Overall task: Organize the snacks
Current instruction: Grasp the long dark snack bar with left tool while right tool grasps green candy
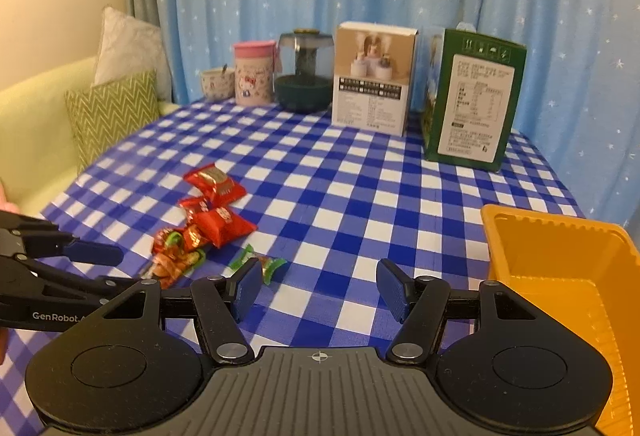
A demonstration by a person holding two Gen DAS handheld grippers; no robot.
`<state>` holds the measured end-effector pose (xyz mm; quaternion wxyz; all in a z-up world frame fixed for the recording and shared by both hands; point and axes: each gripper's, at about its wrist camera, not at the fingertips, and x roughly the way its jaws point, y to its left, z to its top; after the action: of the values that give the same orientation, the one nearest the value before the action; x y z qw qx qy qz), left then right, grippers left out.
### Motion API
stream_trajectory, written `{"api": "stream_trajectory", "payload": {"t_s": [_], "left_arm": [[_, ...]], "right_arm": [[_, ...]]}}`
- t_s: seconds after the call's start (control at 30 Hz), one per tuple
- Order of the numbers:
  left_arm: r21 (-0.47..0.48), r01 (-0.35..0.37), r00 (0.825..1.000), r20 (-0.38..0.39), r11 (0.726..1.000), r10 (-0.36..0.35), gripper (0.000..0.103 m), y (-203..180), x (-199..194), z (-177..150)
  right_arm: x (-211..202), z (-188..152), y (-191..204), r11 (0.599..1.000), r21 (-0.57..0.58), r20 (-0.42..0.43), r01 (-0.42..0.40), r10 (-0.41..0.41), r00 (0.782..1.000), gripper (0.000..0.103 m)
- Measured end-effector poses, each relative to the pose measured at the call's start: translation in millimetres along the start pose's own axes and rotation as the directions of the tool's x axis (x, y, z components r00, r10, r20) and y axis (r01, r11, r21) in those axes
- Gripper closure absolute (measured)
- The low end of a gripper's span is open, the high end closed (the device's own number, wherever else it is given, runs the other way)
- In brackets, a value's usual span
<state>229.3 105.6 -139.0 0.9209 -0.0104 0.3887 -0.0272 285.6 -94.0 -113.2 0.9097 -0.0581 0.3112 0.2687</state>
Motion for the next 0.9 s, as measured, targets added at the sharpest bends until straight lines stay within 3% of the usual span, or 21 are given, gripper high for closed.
{"api": "stream_trajectory", "payload": {"t_s": [0.17, 0.3, 0.63, 0.9], "left_arm": [[0.022, -0.021, 1.0, -0.014, 1.0, 0.021, 0.064, -3.7, 12.5, 0.2], [0.036, -0.035, 0.999, -0.019, 0.999, 0.036, 0.076, -5.4, 18.5, -0.3], [0.062, -0.03, 0.999, -0.039, 0.998, 0.033, 0.077, -7.6, 20.1, -0.7], [0.049, -0.026, 1.0, 0.008, 0.998, 0.026, 0.077, -3.2, 1.0, 8.1]], "right_arm": [[19.4, 1.1, -2.4, 1.0, -0.019, -0.018, -0.01, 0.01, 1.0, 0.04], [31.0, 3.3, -3.3, 0.999, -0.027, -0.03, -0.018, 0.017, 0.999, 0.04], [55.3, 3.9, 5.9, 0.989, -0.095, -0.084, -0.117, 0.109, 0.99, 0.04], [75.9, -1.2, 12.6, 0.971, -0.179, -0.118, -0.158, 0.139, 0.983, 0.04]]}}
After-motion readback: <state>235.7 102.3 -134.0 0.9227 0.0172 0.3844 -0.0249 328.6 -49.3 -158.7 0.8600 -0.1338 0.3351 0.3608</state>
